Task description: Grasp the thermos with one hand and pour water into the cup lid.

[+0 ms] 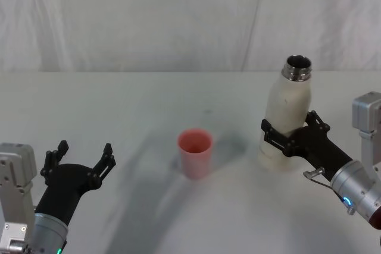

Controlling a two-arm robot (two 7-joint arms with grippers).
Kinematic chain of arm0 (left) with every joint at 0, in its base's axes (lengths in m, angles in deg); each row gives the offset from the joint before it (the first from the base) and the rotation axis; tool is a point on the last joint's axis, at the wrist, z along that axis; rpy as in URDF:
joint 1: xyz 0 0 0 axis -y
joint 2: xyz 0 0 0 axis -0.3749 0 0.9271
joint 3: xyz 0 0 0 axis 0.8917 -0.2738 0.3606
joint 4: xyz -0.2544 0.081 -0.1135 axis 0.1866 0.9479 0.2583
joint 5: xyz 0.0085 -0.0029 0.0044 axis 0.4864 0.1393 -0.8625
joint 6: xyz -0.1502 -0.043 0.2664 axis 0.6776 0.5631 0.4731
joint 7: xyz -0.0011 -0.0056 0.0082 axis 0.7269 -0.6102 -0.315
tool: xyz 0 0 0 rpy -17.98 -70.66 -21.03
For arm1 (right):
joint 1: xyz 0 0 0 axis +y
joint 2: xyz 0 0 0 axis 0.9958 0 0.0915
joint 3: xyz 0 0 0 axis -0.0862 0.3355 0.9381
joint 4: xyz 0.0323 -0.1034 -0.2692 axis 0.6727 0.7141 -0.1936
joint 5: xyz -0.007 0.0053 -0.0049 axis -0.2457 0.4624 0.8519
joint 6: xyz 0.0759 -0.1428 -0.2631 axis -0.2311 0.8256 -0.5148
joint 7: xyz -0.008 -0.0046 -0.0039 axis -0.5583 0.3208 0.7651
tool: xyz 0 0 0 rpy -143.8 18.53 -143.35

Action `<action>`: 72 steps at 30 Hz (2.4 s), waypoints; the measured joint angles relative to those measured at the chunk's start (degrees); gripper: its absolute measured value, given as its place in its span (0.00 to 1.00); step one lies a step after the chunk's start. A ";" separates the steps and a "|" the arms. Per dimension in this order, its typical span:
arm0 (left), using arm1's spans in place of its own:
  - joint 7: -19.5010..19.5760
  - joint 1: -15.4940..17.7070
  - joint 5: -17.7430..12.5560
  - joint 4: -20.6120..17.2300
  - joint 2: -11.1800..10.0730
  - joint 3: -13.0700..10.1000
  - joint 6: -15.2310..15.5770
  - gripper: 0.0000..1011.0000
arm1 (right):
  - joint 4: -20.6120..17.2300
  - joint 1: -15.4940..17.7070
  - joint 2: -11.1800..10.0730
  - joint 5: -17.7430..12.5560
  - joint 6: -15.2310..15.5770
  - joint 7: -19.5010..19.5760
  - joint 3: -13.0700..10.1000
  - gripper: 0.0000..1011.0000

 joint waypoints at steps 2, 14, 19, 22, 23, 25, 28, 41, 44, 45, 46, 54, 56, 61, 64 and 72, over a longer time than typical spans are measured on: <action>0.00 0.00 0.00 0.00 0.00 0.00 0.00 0.99 | 0.75 -0.55 0.05 0.21 -0.36 -0.15 0.19 0.94; 0.00 0.00 0.00 0.00 0.00 0.00 0.00 0.99 | 4.81 -2.91 0.39 1.29 -2.34 -0.96 1.17 0.94; 0.00 0.00 0.00 0.00 0.00 0.00 0.00 0.99 | 5.41 -3.21 0.54 1.48 -2.56 -0.97 1.20 0.94; 0.00 0.00 0.00 0.00 0.00 0.00 0.00 0.99 | 5.67 -3.35 0.54 1.70 -2.62 -0.98 1.23 0.94; 0.00 0.00 0.00 0.00 0.00 0.00 0.00 0.99 | 5.73 -3.38 0.54 1.73 -2.63 -0.97 1.23 0.94; 0.00 0.00 0.00 0.00 0.00 0.00 0.00 0.99 | 5.85 -3.43 0.54 1.79 -2.66 -0.97 1.25 0.94; 0.00 0.00 0.00 0.00 0.00 0.00 0.00 0.99 | 6.07 -3.51 0.55 1.90 -2.76 -0.98 1.25 0.94; 0.00 0.00 0.00 0.00 0.00 0.00 0.00 0.99 | 7.26 -3.79 1.24 1.95 -3.23 -0.82 0.99 0.94; 0.00 0.00 0.00 0.00 0.00 0.00 0.00 0.99 | 7.51 -3.94 1.30 1.99 -3.28 -0.82 0.98 0.94; 0.00 0.00 0.00 0.00 0.00 0.00 0.00 0.99 | 7.58 -3.98 1.32 2.00 -3.29 -0.82 0.98 0.94; 0.00 0.00 0.00 0.00 0.00 0.00 0.00 0.99 | 7.71 -4.05 1.37 2.05 -3.31 -0.82 0.98 0.94; 0.00 0.00 0.00 0.00 0.00 0.00 0.00 0.99 | 8.08 -4.09 1.44 2.37 -3.46 -0.83 1.13 0.94; 0.00 0.00 0.00 0.00 0.00 0.00 0.00 0.99 | 8.15 -4.10 1.44 2.48 -3.51 -0.84 1.17 0.94; 0.00 0.00 0.00 0.00 0.00 0.00 0.00 0.99 | 8.28 -4.15 1.43 2.70 -3.54 -0.85 1.20 0.94; 0.00 0.00 0.00 0.00 0.00 0.00 0.00 0.99 | 8.28 -4.21 1.43 2.84 -3.55 -0.85 1.20 0.94; 0.00 0.00 0.00 0.00 0.00 0.00 0.00 0.99 | 8.27 -4.22 1.40 2.88 -3.53 -0.85 1.19 0.94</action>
